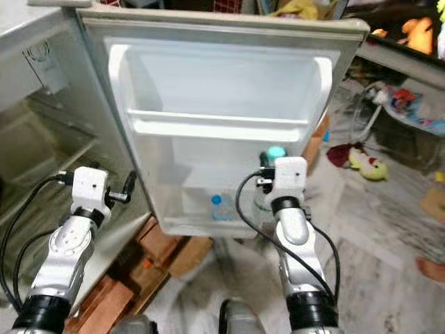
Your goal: Restocking fridge
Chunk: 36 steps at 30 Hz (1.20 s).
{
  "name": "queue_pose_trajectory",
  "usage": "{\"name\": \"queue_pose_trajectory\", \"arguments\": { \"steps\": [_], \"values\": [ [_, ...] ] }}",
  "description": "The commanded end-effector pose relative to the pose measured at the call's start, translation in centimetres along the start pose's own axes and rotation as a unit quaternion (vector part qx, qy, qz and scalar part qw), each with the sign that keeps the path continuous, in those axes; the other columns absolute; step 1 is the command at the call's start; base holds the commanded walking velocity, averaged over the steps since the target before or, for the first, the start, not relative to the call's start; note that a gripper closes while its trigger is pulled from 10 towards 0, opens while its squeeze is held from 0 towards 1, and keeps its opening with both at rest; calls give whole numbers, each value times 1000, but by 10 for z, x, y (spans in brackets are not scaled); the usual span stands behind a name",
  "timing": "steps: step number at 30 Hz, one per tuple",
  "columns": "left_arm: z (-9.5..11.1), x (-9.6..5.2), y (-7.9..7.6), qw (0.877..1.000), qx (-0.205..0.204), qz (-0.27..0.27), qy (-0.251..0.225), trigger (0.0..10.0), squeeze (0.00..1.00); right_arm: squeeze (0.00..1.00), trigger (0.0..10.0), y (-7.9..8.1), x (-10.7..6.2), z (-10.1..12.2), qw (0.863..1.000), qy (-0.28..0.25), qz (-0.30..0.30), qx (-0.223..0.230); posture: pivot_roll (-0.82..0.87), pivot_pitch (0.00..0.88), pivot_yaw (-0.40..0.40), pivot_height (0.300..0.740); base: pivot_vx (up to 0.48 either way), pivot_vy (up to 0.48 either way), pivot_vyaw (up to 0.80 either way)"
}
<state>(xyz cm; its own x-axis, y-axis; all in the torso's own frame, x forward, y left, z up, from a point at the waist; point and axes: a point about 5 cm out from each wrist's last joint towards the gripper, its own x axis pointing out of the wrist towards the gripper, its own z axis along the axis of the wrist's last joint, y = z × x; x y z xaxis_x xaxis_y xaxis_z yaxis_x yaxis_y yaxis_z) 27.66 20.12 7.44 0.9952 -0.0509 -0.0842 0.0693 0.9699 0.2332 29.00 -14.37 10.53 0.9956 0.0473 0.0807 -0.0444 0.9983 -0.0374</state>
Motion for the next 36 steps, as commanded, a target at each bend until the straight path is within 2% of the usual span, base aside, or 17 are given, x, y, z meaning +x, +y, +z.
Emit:
{"name": "queue_pose_trajectory", "arguments": {
  "steps": [1, 14, 31, 36],
  "values": [
    [2, 1, -3, 1000, 3, -2, 0, 10000, 0, 0, 10000, -2, 1, 5, 1000, -10, -4, -5, 9, 93, -69, 740, 0, 0, 0],
    [1, -2, -3, 1000, -2, 2, -1, 10000, 0, 0, 10000, -1, 1, 3, 1000, -2, -2, 6, 11, 107, -76, 740, 0, 0, 0],
    [-1, -1, -4, 1000, -15, 10, 11, 10000, 0, 0, 10000, 2, 1, 1, 1000, 2, 11, 11, 6, 110, -79, 613, 0, 0, 0],
    [-1, 0, -3, 1000, -17, 12, 13, 10000, 0, 0, 10000, 3, 1, 1, 1000, 3, 12, 10, 6, 111, -79, 613, 0, 0, 0]
  ]
}}
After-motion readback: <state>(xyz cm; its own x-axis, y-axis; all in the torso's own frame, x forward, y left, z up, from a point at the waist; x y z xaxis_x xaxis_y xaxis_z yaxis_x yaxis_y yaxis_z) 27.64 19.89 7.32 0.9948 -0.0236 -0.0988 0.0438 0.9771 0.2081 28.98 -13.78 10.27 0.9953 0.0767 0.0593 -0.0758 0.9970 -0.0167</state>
